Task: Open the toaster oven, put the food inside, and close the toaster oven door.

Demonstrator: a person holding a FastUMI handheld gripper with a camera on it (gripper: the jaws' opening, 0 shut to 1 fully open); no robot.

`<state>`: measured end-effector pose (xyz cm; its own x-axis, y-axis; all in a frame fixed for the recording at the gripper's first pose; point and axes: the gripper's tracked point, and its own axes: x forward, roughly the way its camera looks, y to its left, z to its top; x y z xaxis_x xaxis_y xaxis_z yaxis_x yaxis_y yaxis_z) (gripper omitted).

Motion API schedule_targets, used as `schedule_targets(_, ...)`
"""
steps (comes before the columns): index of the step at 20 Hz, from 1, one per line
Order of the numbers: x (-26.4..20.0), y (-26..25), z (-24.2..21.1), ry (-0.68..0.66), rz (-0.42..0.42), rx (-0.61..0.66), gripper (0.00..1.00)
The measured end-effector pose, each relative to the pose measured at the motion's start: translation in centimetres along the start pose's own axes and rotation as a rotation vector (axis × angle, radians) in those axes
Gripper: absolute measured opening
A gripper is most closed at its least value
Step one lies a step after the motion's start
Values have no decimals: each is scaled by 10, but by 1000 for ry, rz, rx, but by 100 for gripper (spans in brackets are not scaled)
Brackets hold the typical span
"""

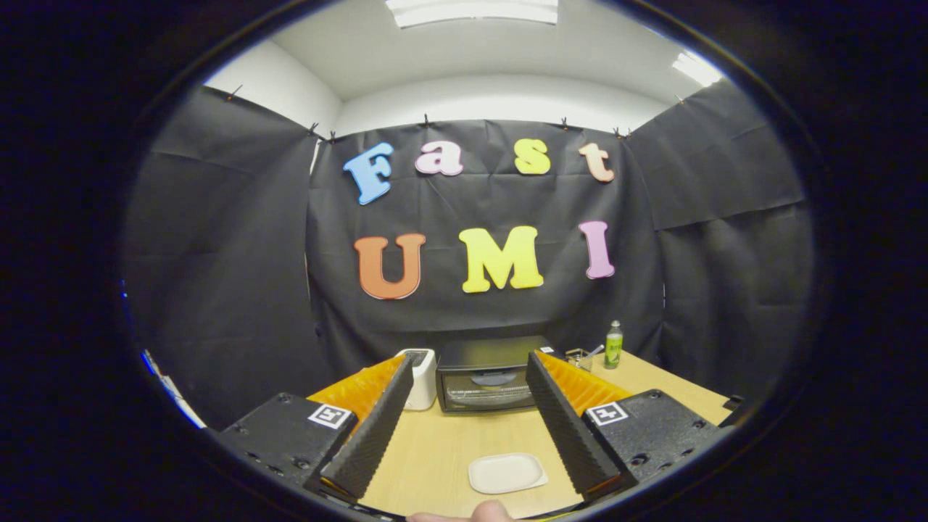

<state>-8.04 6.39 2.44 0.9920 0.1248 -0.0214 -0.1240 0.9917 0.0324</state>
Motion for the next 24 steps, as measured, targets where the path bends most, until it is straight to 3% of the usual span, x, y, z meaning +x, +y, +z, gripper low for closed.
schedule_targets(8, -6, -5, 9, -47, 3, 15, 100)
schedule_targets(24, -1, -10, -5, -14, -4, 21, 100)
